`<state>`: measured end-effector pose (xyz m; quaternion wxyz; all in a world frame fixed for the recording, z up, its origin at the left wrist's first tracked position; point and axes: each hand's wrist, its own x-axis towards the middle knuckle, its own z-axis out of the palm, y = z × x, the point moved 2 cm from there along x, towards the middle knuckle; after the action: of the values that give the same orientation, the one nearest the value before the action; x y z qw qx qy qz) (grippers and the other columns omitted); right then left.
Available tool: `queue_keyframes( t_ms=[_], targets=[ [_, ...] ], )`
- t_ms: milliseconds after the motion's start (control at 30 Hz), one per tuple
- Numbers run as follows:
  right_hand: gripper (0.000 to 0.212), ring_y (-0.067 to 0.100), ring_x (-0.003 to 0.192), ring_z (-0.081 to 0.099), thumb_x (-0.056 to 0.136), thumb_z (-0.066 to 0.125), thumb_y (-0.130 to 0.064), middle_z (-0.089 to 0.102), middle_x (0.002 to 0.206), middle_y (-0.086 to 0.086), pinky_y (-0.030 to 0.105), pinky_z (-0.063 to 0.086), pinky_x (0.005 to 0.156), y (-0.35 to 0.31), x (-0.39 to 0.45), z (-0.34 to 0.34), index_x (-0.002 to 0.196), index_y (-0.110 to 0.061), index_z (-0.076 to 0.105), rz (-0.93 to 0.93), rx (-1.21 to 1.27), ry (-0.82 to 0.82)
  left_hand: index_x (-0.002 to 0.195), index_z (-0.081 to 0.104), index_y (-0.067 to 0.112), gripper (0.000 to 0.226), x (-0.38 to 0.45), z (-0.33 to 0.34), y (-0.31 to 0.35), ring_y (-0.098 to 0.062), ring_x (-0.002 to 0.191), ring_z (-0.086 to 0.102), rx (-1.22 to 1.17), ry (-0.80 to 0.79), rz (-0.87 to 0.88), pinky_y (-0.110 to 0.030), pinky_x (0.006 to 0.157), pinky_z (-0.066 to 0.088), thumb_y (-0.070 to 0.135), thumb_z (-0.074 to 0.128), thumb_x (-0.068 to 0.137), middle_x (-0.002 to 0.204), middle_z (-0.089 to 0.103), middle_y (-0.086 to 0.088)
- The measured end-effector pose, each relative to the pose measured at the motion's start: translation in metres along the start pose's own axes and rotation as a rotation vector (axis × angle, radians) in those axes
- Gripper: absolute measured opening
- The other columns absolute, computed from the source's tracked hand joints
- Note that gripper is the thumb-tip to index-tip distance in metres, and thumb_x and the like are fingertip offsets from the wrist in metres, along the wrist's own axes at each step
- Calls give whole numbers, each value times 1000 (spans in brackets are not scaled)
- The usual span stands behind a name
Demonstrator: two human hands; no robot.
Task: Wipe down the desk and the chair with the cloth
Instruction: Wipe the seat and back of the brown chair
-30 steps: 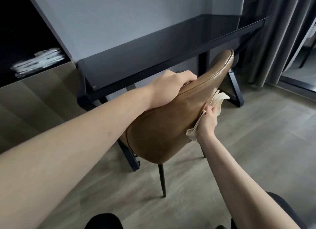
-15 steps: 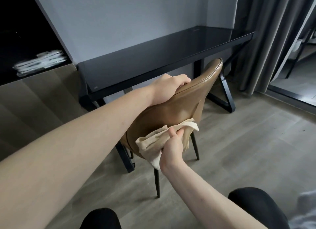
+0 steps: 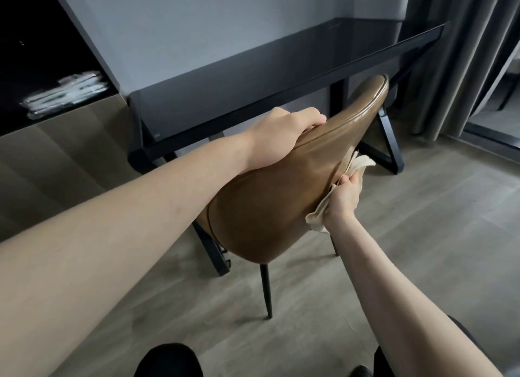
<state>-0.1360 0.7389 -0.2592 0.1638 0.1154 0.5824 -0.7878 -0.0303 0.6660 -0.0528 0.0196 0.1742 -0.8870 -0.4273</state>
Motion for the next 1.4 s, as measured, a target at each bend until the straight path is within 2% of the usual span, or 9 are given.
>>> queue_keyframes(
  t_ms=[233, 400, 500, 600, 733, 867, 967, 1133, 1400],
  targets=[
    [51, 13, 117, 56, 113, 37, -18, 61, 137, -7, 27, 42, 103, 2, -26, 3, 160, -35, 46, 106, 120, 3, 93, 61, -6, 65, 1, -1, -1, -18, 80, 57, 14, -9, -4, -46, 93, 48, 58, 48, 96, 83, 61, -8],
    [58, 16, 107, 71, 94, 65, -55, 70, 131, 1, 46, 53, 111, 28, -85, 9, 139, -19, 65, 337, 330, -62, 97, 69, -4, 64, -3, -2, 2, -21, 85, 64, 50, 39, -16, -44, 99, 51, 57, 49, 100, 93, 72, -19],
    [49, 29, 125, 66, 94, 66, -30, 67, 138, 8, 54, 46, 117, 37, -129, 16, 142, -21, 60, 491, 396, -149, 105, 77, 4, 62, -7, -1, 3, -23, 101, 72, 68, 58, -35, -48, 107, 49, 58, 48, 101, 108, 77, -14],
    [85, 39, 134, 60, 83, 62, -11, 55, 153, 11, 63, 41, 117, 40, -148, 22, 159, -41, 41, 466, 395, -288, 104, 81, 11, 60, -11, 0, 5, -26, 109, 72, 72, 60, -35, -50, 110, 50, 60, 46, 100, 109, 79, -8],
    [73, 27, 144, 48, 104, 51, -16, 44, 163, -6, 53, 34, 124, 47, -149, 17, 161, -56, 31, 284, 169, -227, 111, 76, 6, 67, -14, 0, 6, -29, 114, 69, 71, 60, -46, -48, 110, 48, 63, 46, 95, 116, 76, -11],
    [60, 19, 121, 55, 114, 38, -15, 49, 150, -4, 32, 43, 103, 48, -106, 5, 167, -42, 30, 110, 93, -101, 110, 72, -1, 64, -9, 0, 3, -33, 111, 68, 63, 58, -33, -48, 109, 47, 57, 48, 100, 116, 74, -16],
    [63, 17, 122, 58, 112, 35, -19, 48, 153, -9, 39, 53, 103, 41, -59, 6, 165, -52, 25, 31, 76, -60, 102, 72, -1, 61, -5, -1, 0, -25, 93, 68, 58, 42, -17, -48, 106, 49, 55, 48, 102, 104, 76, -16],
    [59, 17, 138, 49, 113, 29, -22, 50, 156, -12, 37, 36, 121, 42, -20, 18, 166, -47, 28, -55, 66, -13, 77, 69, 9, 57, 10, -2, 1, -19, 85, 67, 50, 46, -10, -43, 94, 52, 55, 47, 102, 85, 71, -3],
    [47, 10, 132, 57, 109, 41, -36, 64, 142, -22, 33, 39, 121, 27, 41, 13, 153, -46, 54, -52, 76, -24, 67, 73, 22, 54, 24, 0, 1, -17, 87, 69, 58, 45, -30, -43, 94, 55, 63, 48, 92, 82, 74, 3]
  ],
)
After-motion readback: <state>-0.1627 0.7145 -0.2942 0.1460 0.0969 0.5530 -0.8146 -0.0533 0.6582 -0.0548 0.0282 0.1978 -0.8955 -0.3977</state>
